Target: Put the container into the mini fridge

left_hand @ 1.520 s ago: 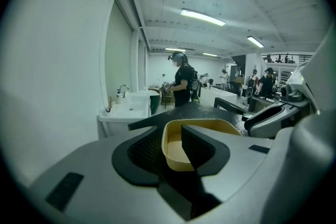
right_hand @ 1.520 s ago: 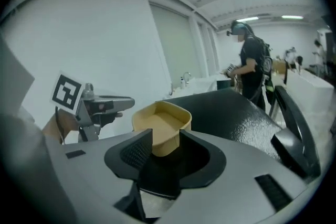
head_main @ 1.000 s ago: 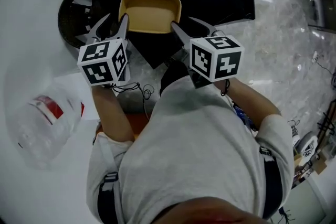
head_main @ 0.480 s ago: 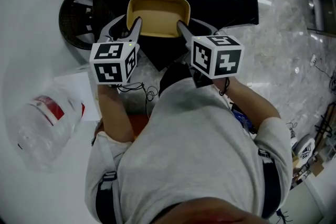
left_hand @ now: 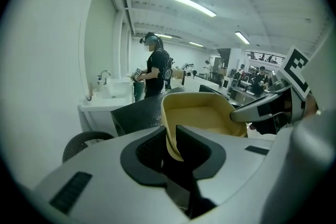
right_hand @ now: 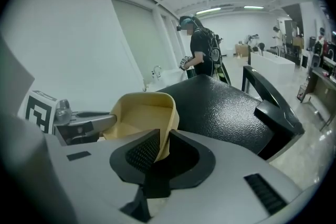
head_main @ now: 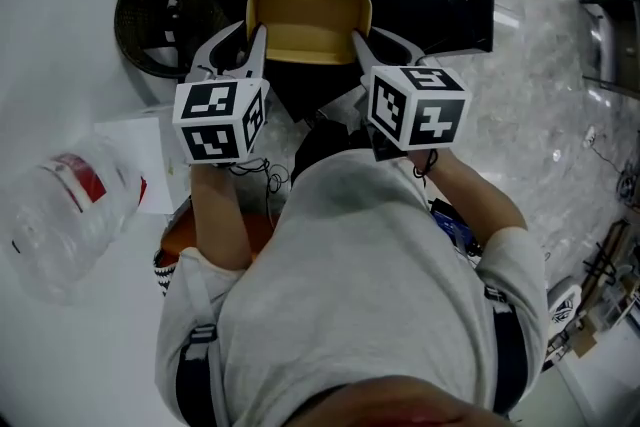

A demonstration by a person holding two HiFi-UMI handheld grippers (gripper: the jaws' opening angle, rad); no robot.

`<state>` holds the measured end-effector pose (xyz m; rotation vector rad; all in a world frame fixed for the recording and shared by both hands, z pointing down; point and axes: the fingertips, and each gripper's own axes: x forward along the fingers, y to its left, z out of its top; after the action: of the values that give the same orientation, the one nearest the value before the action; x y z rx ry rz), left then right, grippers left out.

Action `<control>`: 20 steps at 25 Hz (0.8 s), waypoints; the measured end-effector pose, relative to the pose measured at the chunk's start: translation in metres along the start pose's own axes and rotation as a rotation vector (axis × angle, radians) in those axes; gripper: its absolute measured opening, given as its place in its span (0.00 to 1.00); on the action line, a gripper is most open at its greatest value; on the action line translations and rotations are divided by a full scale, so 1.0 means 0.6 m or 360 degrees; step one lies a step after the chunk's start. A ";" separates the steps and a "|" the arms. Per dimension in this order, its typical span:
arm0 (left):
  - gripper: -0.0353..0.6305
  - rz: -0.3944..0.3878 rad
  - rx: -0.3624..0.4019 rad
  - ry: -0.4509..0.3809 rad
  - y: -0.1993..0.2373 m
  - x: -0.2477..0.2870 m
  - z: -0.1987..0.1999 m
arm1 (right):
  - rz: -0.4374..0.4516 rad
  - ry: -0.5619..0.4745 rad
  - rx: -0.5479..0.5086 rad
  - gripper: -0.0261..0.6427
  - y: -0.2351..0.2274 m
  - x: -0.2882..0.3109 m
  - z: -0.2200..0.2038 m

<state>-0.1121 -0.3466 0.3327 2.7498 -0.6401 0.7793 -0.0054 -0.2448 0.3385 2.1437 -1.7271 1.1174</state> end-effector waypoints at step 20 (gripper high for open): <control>0.14 0.0263 -0.0114 -0.0109 -0.117 -0.041 -0.008 | 0.0137 -0.0061 -0.0315 0.15 -0.066 -0.078 0.003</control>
<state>-0.1005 -0.2743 0.3178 2.6940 -0.9007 0.6827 0.0284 -0.1972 0.3195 2.0022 -1.8763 0.8872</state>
